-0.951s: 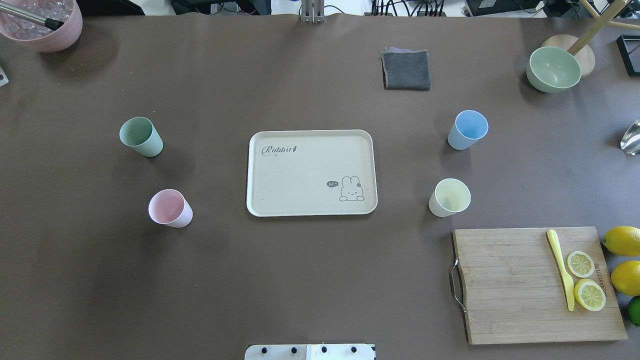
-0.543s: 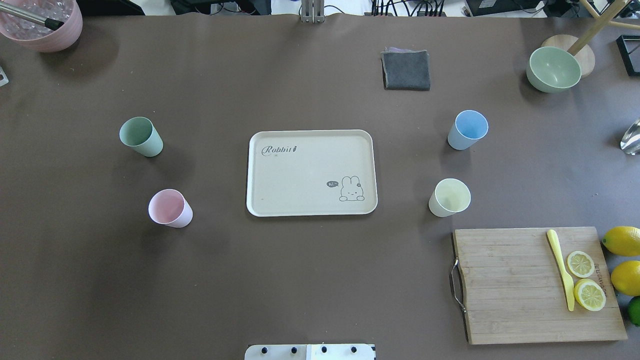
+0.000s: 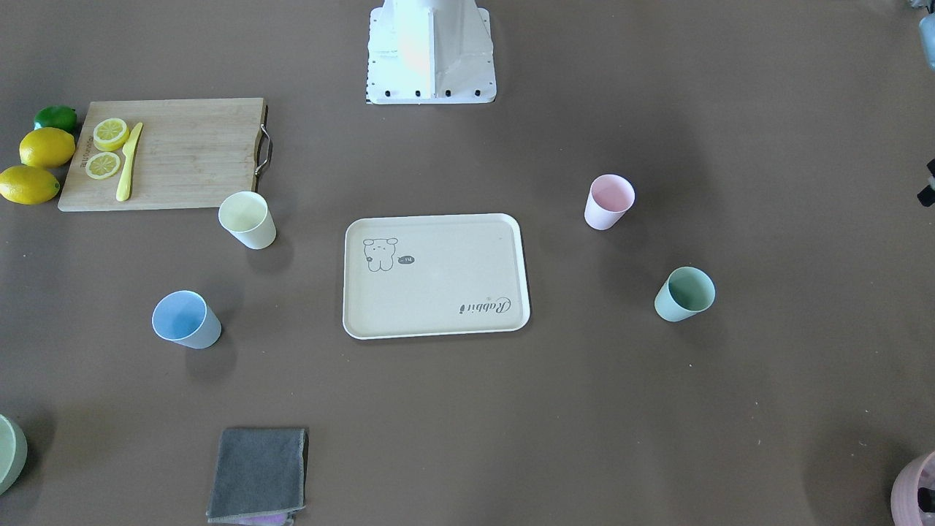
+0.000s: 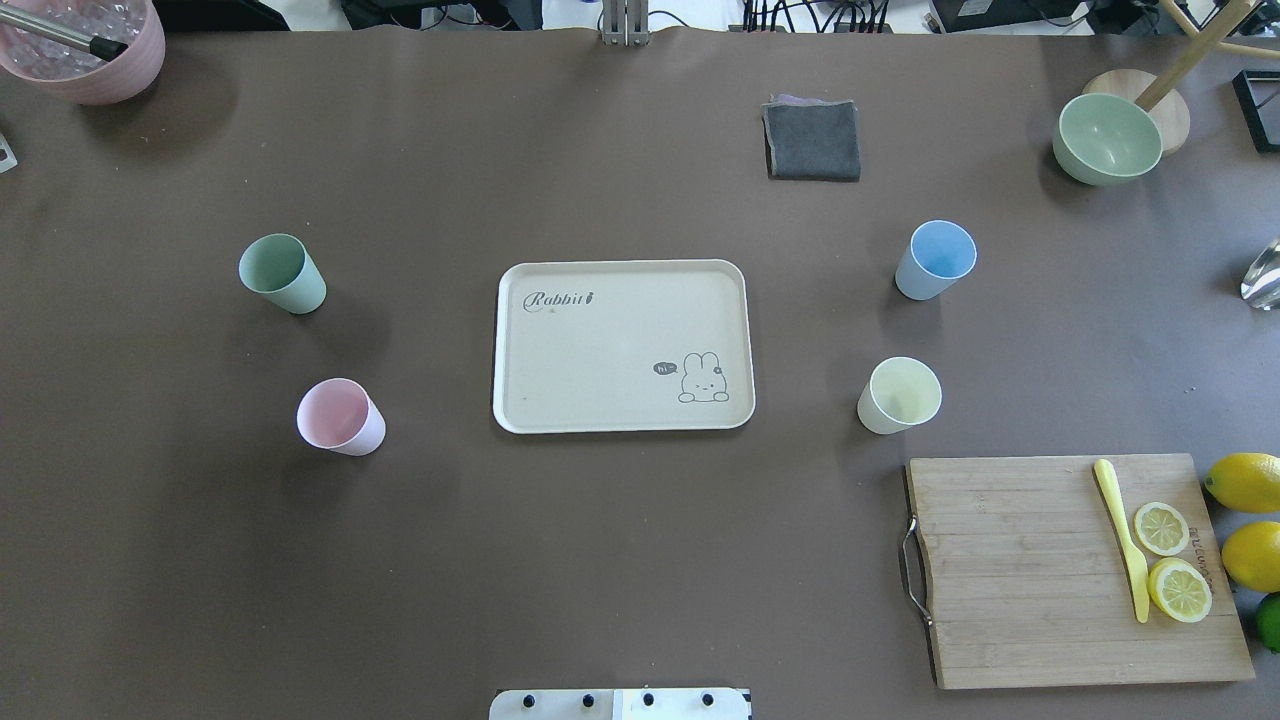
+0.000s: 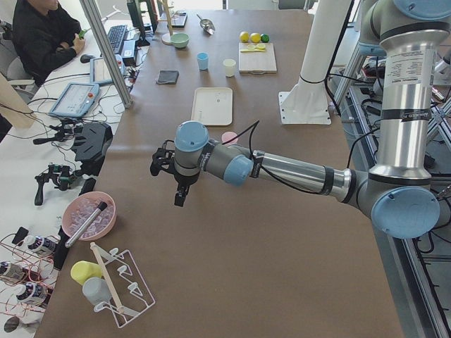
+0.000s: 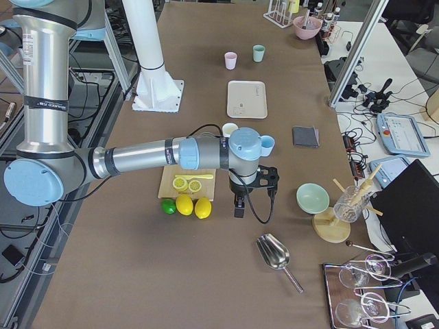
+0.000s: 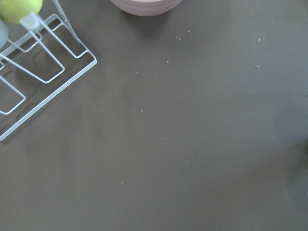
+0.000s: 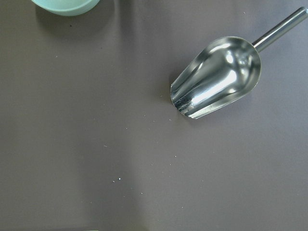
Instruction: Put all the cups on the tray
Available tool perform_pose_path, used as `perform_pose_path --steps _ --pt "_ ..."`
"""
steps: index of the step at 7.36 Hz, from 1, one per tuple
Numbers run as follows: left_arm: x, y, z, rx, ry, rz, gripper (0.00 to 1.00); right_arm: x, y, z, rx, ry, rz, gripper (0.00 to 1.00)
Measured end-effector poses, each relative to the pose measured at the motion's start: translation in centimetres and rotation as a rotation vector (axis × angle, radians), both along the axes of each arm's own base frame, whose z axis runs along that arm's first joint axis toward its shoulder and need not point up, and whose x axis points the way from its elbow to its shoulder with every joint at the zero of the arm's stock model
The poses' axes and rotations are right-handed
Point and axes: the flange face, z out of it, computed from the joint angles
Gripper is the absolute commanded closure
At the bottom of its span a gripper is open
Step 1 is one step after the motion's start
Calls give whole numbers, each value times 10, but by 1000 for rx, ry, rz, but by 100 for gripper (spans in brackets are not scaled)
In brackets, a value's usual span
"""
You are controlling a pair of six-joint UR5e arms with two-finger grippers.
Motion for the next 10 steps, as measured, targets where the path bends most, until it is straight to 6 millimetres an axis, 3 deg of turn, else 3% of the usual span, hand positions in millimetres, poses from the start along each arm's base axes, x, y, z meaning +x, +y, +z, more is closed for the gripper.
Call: perform_pose_path --steps 2,4,6,9,10 --pt "53 -13 -34 22 53 11 2 0 0 -1 1 -3 1 0" --pt "122 -7 -73 -31 95 -25 2 -1 -1 -1 -1 -2 2 0" --pt "171 21 -109 -94 140 -60 2 -1 0 -2 1 -5 2 0" --pt "269 80 -128 -137 86 -92 2 -4 -1 -4 30 -13 -3 0" --pt "289 96 -130 -142 74 -72 3 -6 -2 -5 36 -14 -5 0"
